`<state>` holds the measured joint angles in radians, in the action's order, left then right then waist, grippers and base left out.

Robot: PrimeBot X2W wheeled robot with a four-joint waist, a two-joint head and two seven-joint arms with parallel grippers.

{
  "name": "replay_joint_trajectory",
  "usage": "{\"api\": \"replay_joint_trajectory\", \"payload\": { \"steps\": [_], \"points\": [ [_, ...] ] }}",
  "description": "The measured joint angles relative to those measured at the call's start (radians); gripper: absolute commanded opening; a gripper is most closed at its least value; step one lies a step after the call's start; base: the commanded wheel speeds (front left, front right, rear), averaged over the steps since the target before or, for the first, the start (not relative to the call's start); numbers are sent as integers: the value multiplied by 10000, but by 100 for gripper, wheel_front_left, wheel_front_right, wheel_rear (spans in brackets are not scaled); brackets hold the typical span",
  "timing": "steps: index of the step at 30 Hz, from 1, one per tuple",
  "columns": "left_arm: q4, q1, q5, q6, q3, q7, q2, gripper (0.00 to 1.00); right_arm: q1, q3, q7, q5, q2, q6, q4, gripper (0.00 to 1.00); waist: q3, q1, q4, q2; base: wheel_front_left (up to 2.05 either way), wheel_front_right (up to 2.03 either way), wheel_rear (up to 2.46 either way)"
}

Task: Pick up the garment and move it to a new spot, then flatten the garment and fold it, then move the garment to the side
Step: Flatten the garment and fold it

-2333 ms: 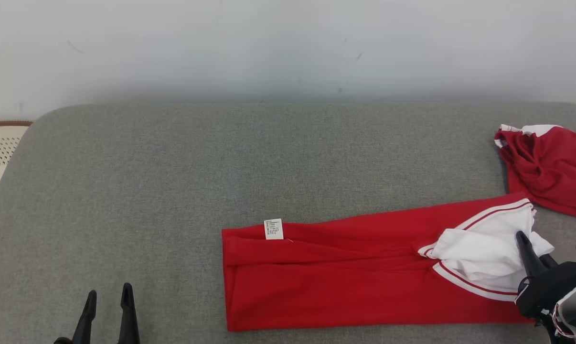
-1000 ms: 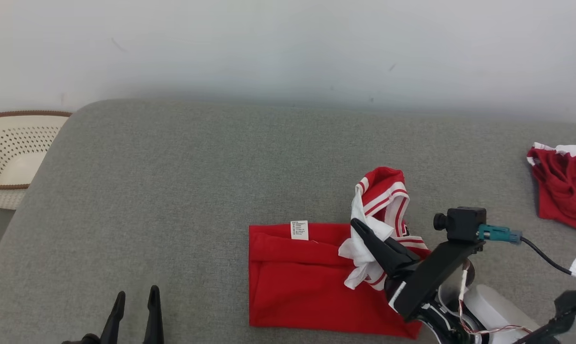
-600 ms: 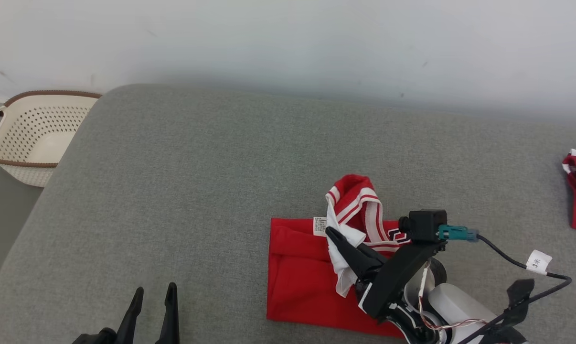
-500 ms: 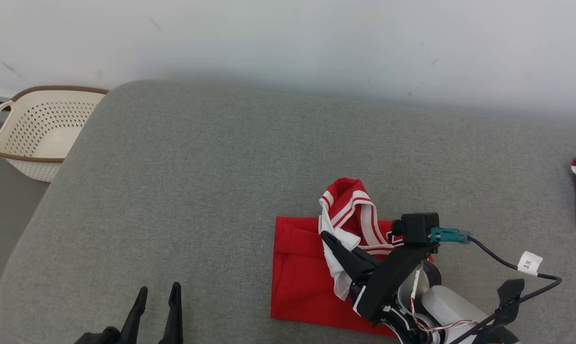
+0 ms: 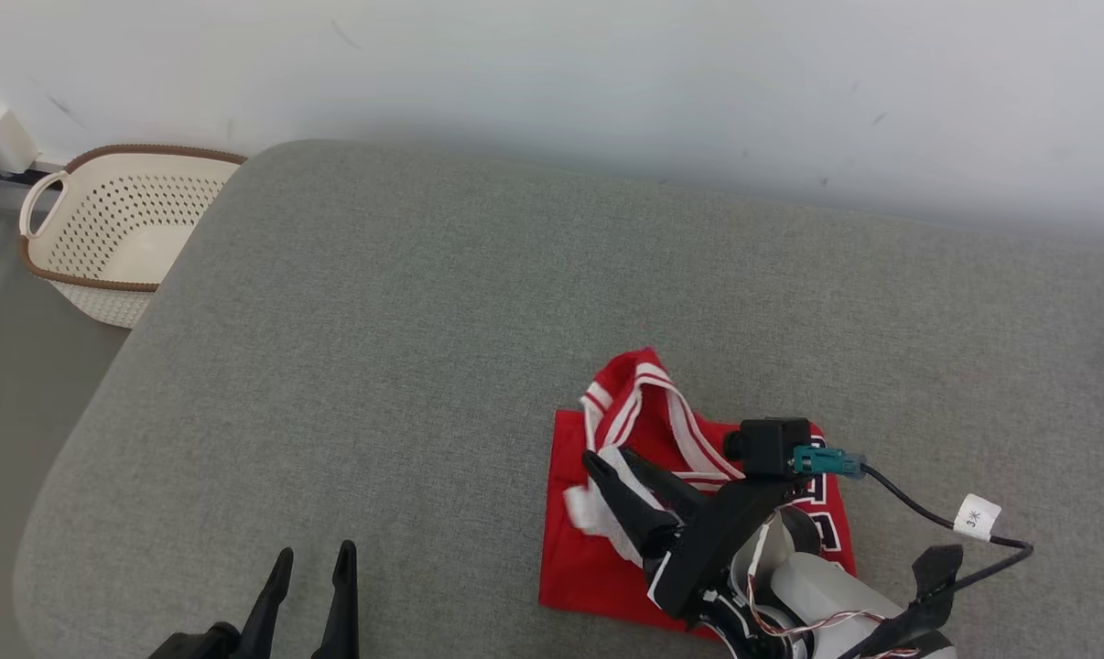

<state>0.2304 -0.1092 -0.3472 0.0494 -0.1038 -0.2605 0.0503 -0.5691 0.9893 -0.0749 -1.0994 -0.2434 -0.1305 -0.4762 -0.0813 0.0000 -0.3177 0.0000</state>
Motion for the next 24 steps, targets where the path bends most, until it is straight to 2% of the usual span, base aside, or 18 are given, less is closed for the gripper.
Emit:
{"api": "replay_joint_trajectory", "payload": {
  "steps": [5,12,19,24],
  "points": [
    [52,0,6,-25,73,0,0,100,-27,188,-681,-303,-201,0,523,100,93,0,129,0,0,0,0],
    [73,15,52,-27,198,0,0,100,-78,79,-1553,-573,-984,0,1553,100,254,0,359,0,0,0,0],
    [-56,85,148,-27,391,0,-2,100,312,-884,-1825,-52,-1988,0,2182,100,362,1,549,1,0,0,0],
    [-151,246,221,-58,573,0,0,100,1092,-1647,-1868,395,-2443,0,2213,100,456,0,588,0,0,0,0]
  ]
}}
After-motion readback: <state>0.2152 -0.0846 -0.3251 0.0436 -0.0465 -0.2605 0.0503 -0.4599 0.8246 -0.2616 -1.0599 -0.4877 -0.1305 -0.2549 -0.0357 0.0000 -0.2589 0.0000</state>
